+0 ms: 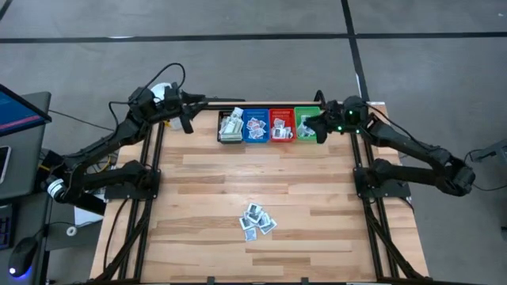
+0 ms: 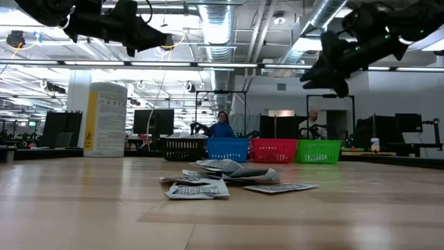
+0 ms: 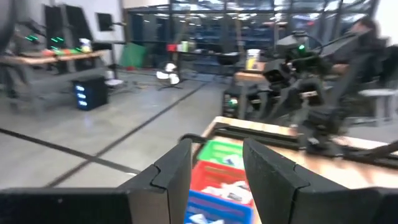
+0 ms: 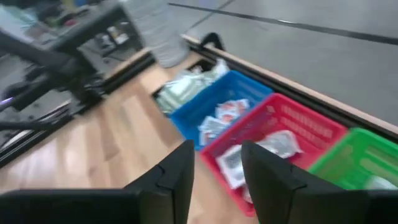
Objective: Pick & Place First Aid Supplies
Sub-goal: Put the blue alcohol pad in the green bin
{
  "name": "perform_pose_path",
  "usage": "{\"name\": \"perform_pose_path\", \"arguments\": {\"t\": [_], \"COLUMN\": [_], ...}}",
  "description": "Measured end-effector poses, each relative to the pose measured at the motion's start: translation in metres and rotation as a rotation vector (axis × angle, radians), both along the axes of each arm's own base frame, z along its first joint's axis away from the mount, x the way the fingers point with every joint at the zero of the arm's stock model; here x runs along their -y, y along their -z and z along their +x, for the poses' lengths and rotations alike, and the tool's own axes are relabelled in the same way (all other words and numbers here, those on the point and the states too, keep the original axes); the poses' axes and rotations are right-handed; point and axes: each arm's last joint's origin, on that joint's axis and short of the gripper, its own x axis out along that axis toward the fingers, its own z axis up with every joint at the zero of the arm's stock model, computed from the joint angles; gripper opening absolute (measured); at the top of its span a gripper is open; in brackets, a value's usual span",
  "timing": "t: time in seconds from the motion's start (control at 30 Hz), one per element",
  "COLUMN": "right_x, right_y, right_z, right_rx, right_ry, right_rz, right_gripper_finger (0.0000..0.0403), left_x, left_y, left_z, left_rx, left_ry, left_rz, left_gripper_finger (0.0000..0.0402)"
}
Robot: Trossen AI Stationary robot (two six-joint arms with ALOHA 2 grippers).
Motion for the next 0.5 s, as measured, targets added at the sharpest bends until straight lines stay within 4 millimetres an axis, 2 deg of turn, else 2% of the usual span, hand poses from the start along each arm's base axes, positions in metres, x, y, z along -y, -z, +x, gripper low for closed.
{"name": "perform_pose_path", "arguments": {"t": [0.27, 0.5], "right_x": [-0.029, -0.061], "right_y": [-0.003, -0.003], "right_z": [0.018, 0.033], "right_rx": [0.008, -0.006], "right_ry": [-0.156, -0.187], "right_rz": [-0.016, -0.009], "right_gripper_finger": [0.0111, 0.0111], "left_x": [0.006, 0.022], "left_y": [0.002, 0.004], "left_z": [0.002, 0.014], "left_rx": [0.001, -0.025], "left_ry": [0.184, 0.339], "left_rz": [-0.077, -0.035], "left_gripper_finger": [0.0145, 0.0145]}}
